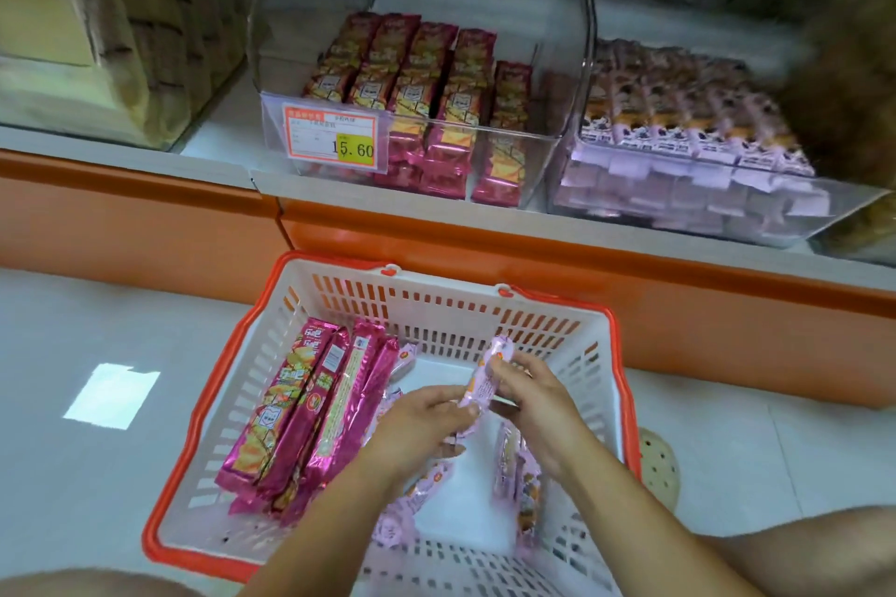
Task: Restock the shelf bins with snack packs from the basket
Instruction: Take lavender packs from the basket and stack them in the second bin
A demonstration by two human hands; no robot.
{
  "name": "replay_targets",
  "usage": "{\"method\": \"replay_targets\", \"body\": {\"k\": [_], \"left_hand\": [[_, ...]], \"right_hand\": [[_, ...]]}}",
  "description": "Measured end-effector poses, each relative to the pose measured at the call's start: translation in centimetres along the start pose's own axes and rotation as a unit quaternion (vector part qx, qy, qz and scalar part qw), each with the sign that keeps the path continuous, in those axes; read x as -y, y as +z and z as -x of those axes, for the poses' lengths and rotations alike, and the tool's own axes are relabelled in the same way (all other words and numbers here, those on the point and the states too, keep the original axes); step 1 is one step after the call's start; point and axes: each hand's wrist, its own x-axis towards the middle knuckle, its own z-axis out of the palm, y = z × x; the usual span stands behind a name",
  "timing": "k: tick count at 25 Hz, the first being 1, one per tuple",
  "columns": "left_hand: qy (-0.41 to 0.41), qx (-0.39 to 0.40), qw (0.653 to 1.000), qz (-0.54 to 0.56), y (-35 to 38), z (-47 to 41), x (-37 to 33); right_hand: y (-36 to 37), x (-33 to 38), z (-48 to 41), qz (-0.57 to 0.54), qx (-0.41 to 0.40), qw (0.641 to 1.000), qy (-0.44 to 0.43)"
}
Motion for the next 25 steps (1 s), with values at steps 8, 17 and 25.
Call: {"method": "replay_targets", "body": {"k": [8, 17, 25], "left_hand": [[0.078, 0.062, 0.994, -0.046, 3.1, 2.5, -1.3], [0.113, 0.06, 0.991, -0.038, 3.9, 3.3, -2.0], [0.289, -0.06, 0.947, -0.127, 8.8, 4.1, -5.1]], "right_hand": [[-2.5, 2.7, 3.0, -0.168, 0.073, 0.983, -0.012], [-2.8, 3.5, 3.8, -0.191, 0.071, 0.979, -0.015], [-0.3, 7.3, 10.0, 0.141, -0.123, 0.955, -0.229]]}}
